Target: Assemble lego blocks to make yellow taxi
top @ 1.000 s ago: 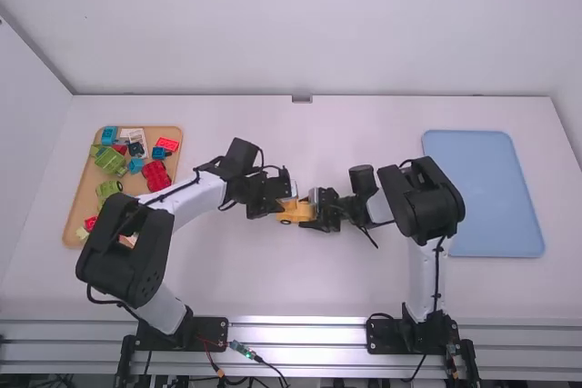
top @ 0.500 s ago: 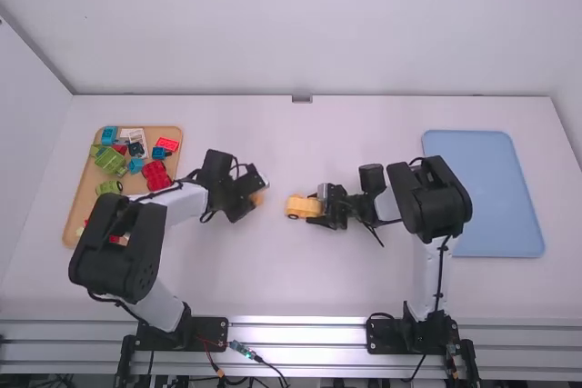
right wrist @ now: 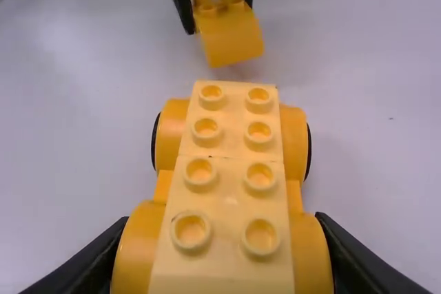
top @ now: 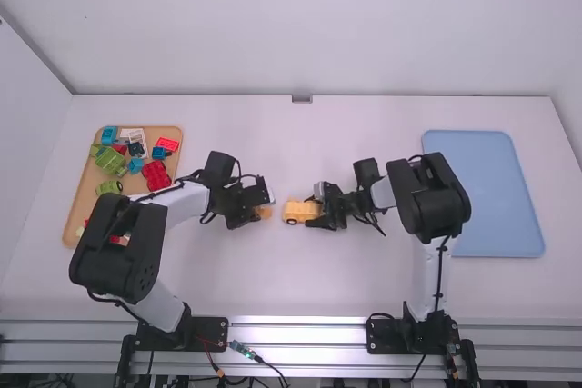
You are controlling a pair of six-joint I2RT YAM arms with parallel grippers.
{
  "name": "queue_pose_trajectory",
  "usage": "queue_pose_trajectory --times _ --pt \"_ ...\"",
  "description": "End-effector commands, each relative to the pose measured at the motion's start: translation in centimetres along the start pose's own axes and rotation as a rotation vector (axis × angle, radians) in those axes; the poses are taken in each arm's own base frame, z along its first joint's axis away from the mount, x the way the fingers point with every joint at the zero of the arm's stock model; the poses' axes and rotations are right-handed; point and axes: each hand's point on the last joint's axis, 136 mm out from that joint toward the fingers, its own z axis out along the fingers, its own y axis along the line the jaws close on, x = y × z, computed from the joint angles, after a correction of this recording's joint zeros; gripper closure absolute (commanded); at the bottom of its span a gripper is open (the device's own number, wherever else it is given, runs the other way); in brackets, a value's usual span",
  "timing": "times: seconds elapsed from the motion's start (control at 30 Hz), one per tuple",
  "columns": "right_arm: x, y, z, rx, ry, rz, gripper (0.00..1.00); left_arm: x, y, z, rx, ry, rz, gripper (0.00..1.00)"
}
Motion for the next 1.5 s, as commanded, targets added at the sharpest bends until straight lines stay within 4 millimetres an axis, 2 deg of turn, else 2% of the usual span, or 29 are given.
queue_pose_trajectory --times 0.0,0.1,0.23,0.33,0.83,0.97,1.07,1.27,1.3,1.37,1.4,1.47 --pt "1.0 0.2 0.3 -0.021 0.045 -0.067 0.64 0.0 -0.7 0.2 0.031 -0.017 0.120 0.98" --pt "0.9 0.6 0.2 -0.053 0.054 -0.085 0.66 0.3 -0.7 0.4 0.019 -0.023 0.215 0.98" --pt "0.9 0.7 0.2 -0.065 0.057 -0.100 0.68 0.3 0.1 0.3 -0.009 -0.044 0.129 0.98" --pt "1.2 0.7 0.2 -0.045 0.051 -0.137 0.70 0.6 -0.2 0.2 0.004 -0.035 0.093 0.98" --pt "2.4 -0.4 0.6 0.080 0.081 -0.038 0.72 -0.4 -0.6 -0.1 0.044 -0.074 0.093 0.98" --pt "2.5 -0.7 0.5 0.060 0.112 0.001 0.73 -0.2 -0.7 0.2 0.052 -0.069 0.089 0.98" --pt "2.5 -0.1 0.5 0.016 0.125 -0.048 0.78 0.0 -0.7 0.4 0.055 -0.068 0.088 0.98" --pt "2.7 -0.1 0.5 0.007 0.137 -0.051 0.78 0.0 -0.4 0.5 0.047 -0.067 0.091 0.98" --pt "2.7 0.0 0.4 0.010 0.136 -0.053 0.78 0.0 -0.4 0.5 0.045 -0.068 0.091 0.97" --pt "2.8 0.0 0.4 0.015 0.135 -0.062 0.78 -0.1 -0.3 0.5 0.041 -0.070 0.094 0.90" --pt "2.8 0.1 0.5 0.017 0.133 -0.070 0.78 -0.1 -0.3 0.5 0.042 -0.070 0.093 0.84" --pt "2.9 0.1 0.5 0.022 0.131 -0.078 0.79 -0.1 -0.4 0.5 0.044 -0.068 0.091 0.79"
